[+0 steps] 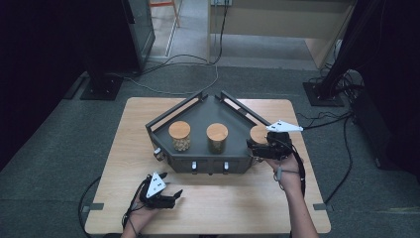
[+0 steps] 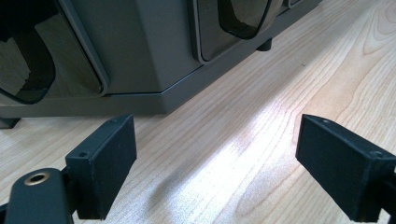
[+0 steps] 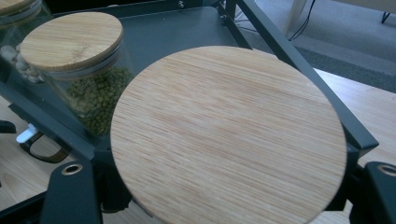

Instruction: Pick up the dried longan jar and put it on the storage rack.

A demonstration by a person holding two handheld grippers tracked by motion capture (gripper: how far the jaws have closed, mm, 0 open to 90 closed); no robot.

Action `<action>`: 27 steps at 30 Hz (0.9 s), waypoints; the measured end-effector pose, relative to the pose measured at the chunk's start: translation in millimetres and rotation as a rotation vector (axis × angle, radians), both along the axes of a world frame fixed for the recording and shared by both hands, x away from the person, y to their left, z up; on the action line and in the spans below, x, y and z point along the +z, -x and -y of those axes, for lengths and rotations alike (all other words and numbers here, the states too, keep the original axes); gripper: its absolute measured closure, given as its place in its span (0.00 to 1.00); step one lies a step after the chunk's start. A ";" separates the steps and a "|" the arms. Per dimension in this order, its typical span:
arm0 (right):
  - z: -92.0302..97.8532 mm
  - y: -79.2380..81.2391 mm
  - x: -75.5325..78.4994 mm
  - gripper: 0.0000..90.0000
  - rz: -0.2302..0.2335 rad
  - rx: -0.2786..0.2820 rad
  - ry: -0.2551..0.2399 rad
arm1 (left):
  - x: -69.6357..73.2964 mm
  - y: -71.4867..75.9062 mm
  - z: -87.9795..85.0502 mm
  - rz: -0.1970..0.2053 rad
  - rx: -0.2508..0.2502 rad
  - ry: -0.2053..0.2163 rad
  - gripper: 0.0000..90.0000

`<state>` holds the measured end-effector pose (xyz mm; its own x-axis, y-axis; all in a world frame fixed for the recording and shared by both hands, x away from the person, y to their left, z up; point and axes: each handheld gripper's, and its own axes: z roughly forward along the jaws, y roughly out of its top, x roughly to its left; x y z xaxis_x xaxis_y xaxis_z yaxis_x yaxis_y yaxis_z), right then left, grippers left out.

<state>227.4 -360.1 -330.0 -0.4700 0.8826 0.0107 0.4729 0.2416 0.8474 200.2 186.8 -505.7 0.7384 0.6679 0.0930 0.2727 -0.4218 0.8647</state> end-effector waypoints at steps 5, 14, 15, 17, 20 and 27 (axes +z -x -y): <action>-4.6 -3.5 0.5 0.28 0.004 -0.001 0.005 | 0.1 0.0 -0.1 0.000 0.000 0.000 0.14; -13.1 -6.8 -4.4 0.28 0.045 -0.012 -0.005 | -0.2 0.0 -0.6 -0.001 -0.001 0.004 0.14; -13.9 -7.4 -4.9 0.28 0.047 -0.014 -0.004 | -0.3 0.0 -0.6 -0.001 -0.001 0.004 0.14; -15.6 -9.9 -5.2 0.28 0.041 -0.017 -0.002 | -0.4 0.2 -0.6 0.000 -0.001 0.004 0.14; -18.1 -14.5 -5.4 0.28 0.033 -0.019 0.006 | -0.2 0.5 -0.2 0.002 0.000 0.001 0.14; -21.1 -21.5 -7.5 0.28 0.037 -0.020 0.016 | -0.6 1.5 0.4 0.010 -0.002 -0.003 0.14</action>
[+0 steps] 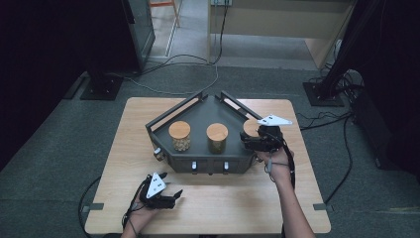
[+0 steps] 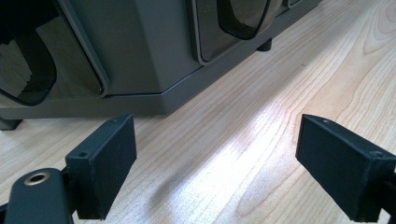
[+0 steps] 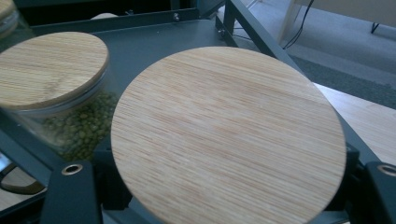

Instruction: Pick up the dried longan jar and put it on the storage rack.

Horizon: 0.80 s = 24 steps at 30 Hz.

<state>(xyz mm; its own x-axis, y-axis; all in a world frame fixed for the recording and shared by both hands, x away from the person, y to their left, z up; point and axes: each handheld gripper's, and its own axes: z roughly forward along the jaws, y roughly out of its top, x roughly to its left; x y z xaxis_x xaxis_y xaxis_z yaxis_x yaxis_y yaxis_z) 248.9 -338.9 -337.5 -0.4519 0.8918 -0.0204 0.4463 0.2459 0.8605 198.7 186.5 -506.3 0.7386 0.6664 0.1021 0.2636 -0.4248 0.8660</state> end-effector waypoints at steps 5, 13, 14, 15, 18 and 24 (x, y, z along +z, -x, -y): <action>-2.3 -2.8 -1.5 0.28 0.013 -0.009 -0.009 | 0.1 0.0 0.1 0.001 -0.001 -0.002 0.14; -4.8 -10.7 1.6 0.28 0.009 -0.015 -0.010 | 0.4 -0.3 0.0 -0.001 -0.001 -0.003 0.14; -4.8 -11.9 2.0 0.28 0.007 -0.015 -0.010 | 0.5 -0.4 -0.1 -0.001 -0.002 -0.003 0.14; -5.4 -12.5 2.4 0.28 0.006 -0.016 -0.009 | 0.3 -0.3 -0.1 0.000 -0.002 -0.002 0.14; -6.7 -13.5 1.3 0.28 0.008 -0.020 -0.003 | 0.3 -0.3 -0.2 -0.001 -0.001 -0.001 0.14; -6.2 -17.1 -5.9 0.28 -0.001 -0.022 -0.019 | 0.5 -0.5 0.3 -0.004 0.003 -0.002 0.14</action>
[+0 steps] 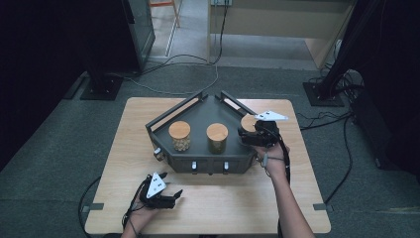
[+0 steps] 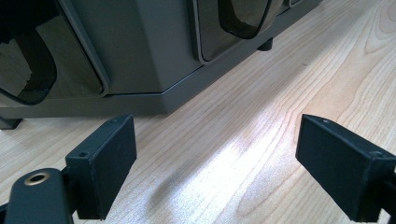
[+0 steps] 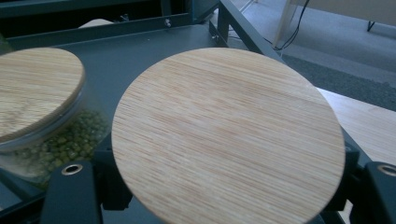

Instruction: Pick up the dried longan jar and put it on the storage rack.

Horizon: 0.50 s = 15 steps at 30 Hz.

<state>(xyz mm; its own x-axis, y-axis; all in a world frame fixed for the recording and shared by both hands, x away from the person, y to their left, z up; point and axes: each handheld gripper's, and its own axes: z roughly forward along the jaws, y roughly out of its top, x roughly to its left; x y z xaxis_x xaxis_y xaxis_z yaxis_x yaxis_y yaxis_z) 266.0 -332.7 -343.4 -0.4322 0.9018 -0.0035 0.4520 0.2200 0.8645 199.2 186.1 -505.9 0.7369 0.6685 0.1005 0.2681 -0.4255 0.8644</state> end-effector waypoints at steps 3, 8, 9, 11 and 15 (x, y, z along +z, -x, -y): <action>-1.5 -1.5 -2.1 0.28 -0.006 -0.001 0.005 | -0.1 -0.2 -0.6 -0.002 0.001 0.004 0.14; -3.1 -3.2 -4.6 0.28 -0.011 -0.003 0.012 | -0.1 -0.1 -0.4 -0.001 0.001 0.003 0.14; -3.7 -3.8 -4.2 0.28 -0.014 -0.001 0.016 | 0.0 -0.1 -0.4 -0.001 0.000 0.002 0.14; -4.8 -5.1 -4.1 0.28 -0.018 0.002 0.023 | 0.0 -0.1 -0.3 -0.001 0.001 0.002 0.14; -7.0 -6.5 -5.6 0.28 -0.022 0.002 0.031 | -0.1 -0.1 -0.6 -0.002 0.002 0.004 0.14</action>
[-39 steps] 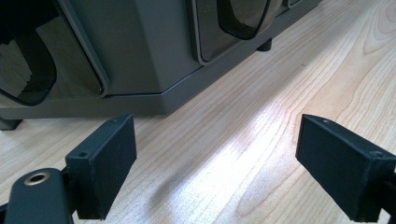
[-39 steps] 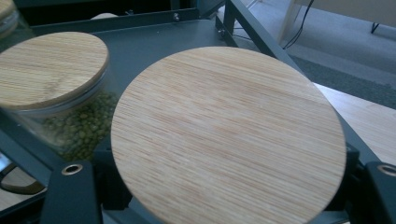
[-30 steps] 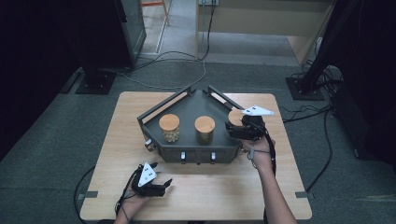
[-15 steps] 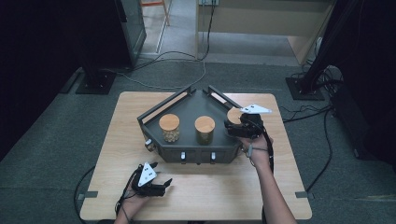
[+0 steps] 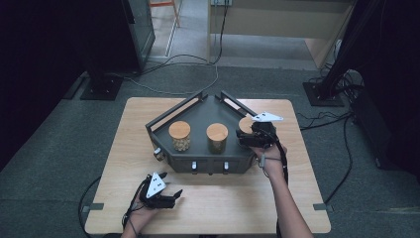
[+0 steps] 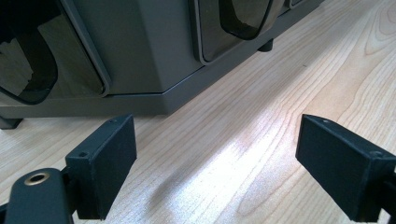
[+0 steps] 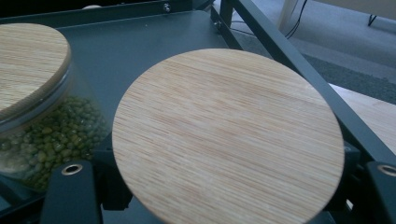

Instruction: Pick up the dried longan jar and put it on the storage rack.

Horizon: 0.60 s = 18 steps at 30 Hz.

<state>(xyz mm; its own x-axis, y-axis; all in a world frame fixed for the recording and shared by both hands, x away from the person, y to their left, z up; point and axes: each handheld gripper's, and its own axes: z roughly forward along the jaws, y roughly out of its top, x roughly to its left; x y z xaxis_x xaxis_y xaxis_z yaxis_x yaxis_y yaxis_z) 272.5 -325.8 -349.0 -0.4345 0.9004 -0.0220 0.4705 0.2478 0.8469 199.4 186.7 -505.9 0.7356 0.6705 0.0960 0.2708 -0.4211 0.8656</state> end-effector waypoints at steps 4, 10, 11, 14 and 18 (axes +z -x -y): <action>-2.6 -1.0 -1.8 0.28 -0.005 -0.007 0.014 | 0.0 0.1 0.7 0.001 0.000 -0.003 0.14; -1.5 -2.0 -3.9 0.28 -0.008 -0.015 -0.002 | 0.2 0.1 0.9 0.001 0.000 -0.005 0.14; -1.3 -1.7 -4.5 0.28 -0.008 -0.015 -0.006 | 0.2 0.0 0.9 0.001 0.000 -0.005 0.14; 1.6 -1.4 -6.2 0.28 -0.005 -0.011 -0.016 | 0.2 0.0 1.0 0.001 -0.001 -0.005 0.14; 4.9 -1.0 -8.2 0.28 -0.003 -0.010 -0.031 | 0.4 0.1 1.1 0.001 -0.001 -0.007 0.14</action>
<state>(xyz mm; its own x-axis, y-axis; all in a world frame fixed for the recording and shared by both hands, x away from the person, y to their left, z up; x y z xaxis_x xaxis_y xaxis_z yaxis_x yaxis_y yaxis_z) 273.5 -330.6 -357.2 -0.4257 0.9049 0.0072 0.4754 0.2168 0.8526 199.3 185.6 -505.5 0.7363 0.6689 0.1020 0.2691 -0.4278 0.8629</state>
